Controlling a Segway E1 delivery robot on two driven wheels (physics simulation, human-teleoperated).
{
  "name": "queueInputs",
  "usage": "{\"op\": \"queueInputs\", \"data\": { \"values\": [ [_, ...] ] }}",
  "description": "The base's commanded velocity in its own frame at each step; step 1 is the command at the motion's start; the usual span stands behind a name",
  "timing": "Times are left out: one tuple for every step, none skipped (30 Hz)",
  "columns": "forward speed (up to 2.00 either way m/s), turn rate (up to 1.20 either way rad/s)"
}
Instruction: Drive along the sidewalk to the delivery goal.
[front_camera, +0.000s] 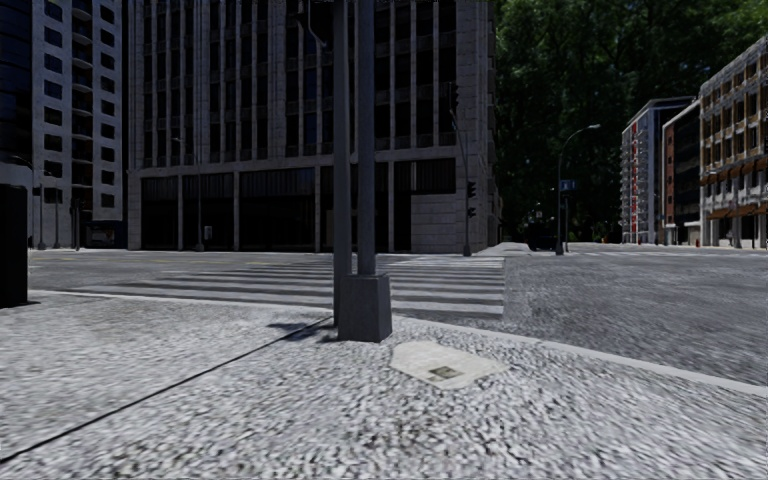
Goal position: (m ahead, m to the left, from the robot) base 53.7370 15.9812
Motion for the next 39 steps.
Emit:
{"op": "queueInputs", "data": {
  "values": [
    [1.77,0.67],
    [1.77,0.67],
    [1.77,0.67],
    [1.77,0.67],
    [1.77,0.67],
    [1.77,0.67],
    [1.77,0.67],
    [1.77,0.67],
    [1.77,0.67],
    [1.77,0.67],
    [1.77,0.67],
    [1.79,0.67],
    [1.91,0.67],
    [1.95,0.67],
    [1.95,0.67],
    [1.96,0.68],
    [1.96,0.68],
    [1.96,0.68],
    [1.96,0.68],
    [1.96,0.68],
    [1.96,0.68],
    [1.96,0.68],
    [1.96,0.68],
    [1.96,0.67],
    [1.96,0.67],
    [1.96,0.49],
    [1.96,0.18],
    [1.96,0.00],
    [1.96,0.00],
    [1.96,0.00],
    [1.96,0.00],
    [1.96,0.00],
    [1.96,0.00],
    [1.96,0.00],
    [1.96,0.00],
    [1.96,0.00],
    [1.96,0.00],
    [1.96,0.00],
    [1.96,0.00]
  ]
}}
